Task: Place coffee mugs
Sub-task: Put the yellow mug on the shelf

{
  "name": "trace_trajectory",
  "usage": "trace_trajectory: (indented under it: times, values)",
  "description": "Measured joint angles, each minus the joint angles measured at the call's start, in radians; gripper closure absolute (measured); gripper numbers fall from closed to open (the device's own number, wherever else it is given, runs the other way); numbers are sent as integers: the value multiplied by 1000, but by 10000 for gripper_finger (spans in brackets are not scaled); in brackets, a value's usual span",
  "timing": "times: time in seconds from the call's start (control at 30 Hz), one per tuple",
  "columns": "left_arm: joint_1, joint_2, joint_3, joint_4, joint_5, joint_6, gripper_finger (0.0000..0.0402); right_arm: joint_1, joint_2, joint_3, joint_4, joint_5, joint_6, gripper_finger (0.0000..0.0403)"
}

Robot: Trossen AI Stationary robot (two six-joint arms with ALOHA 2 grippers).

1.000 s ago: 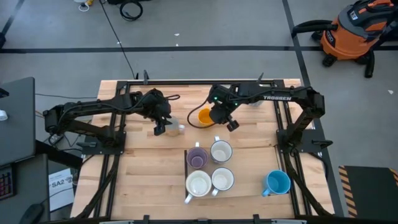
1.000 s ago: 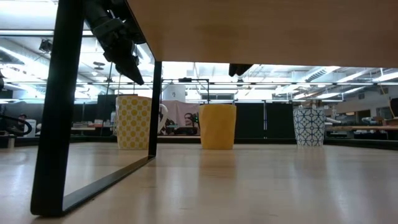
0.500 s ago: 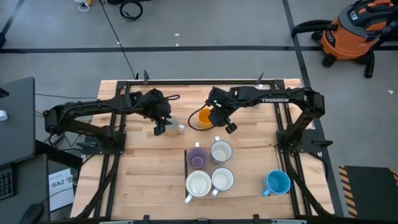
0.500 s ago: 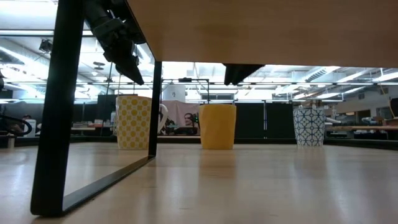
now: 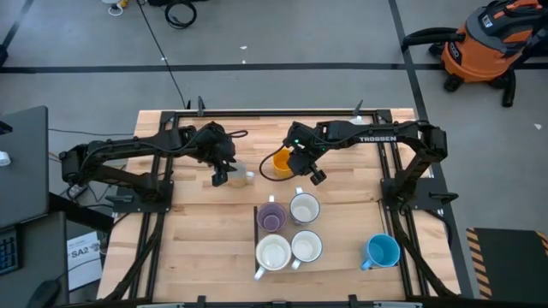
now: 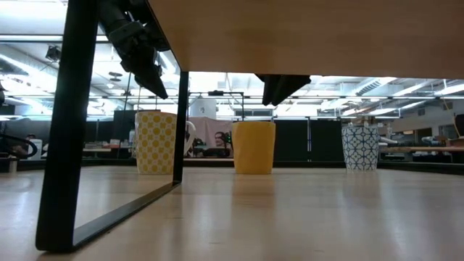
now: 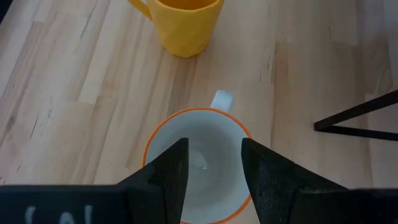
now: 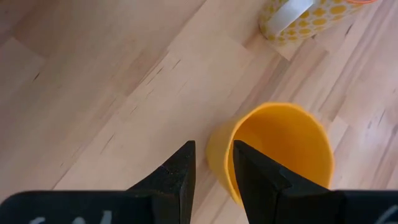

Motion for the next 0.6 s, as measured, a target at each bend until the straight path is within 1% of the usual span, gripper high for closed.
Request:
trace_trajectory:
  times: [0.3, 0.43, 0.6]
  values:
    - [0, 0, 0, 0, 0, 0, 246, 0, 0, -4, 0, -5, 4, 289]
    - [0, 0, 0, 0, 0, 1, 246, 0, 2, -57, 31, -6, 4, 289]
    - [0, 0, 0, 1, 0, 1, 246, 0, 2, -114, 121, 5, 0, 289]
